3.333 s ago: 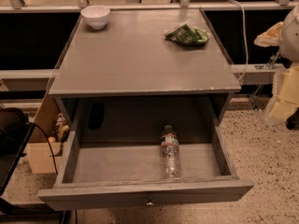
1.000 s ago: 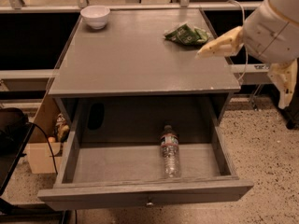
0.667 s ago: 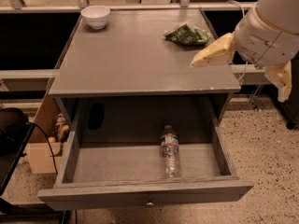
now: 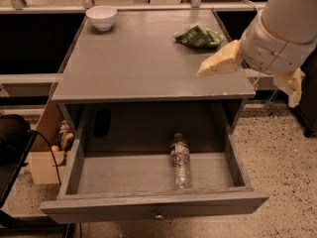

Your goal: Pick water bottle from top drawer and place on counter

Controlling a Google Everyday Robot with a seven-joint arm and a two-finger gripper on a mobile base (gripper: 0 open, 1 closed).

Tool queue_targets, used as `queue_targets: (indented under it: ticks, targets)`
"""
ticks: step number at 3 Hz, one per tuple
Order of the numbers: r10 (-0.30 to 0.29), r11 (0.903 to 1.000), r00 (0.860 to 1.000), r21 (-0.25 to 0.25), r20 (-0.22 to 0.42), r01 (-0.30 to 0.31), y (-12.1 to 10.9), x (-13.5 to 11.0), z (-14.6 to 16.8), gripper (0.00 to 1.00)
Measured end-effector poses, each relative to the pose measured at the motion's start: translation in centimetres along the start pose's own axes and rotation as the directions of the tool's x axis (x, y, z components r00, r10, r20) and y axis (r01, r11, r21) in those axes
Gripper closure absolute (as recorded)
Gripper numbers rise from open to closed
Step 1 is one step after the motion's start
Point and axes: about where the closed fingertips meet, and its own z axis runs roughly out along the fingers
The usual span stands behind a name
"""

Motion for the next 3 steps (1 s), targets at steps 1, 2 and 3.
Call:
queue_targets:
  ticks: [1, 2, 3]
  targets:
    - [-0.079, 0.9969, 0.997, -0.005, -0.019, 0.079, -0.8, 0.1, 2.3, 0.00]
    - [-0.136, 0.9908, 0.990, -0.003, -0.025, 0.136, -1.5, 0.2, 4.4, 0.00]
    - [-0.164, 0.9865, 0.987, 0.012, -0.001, 0.164, -1.7, 0.4, 7.0, 0.00]
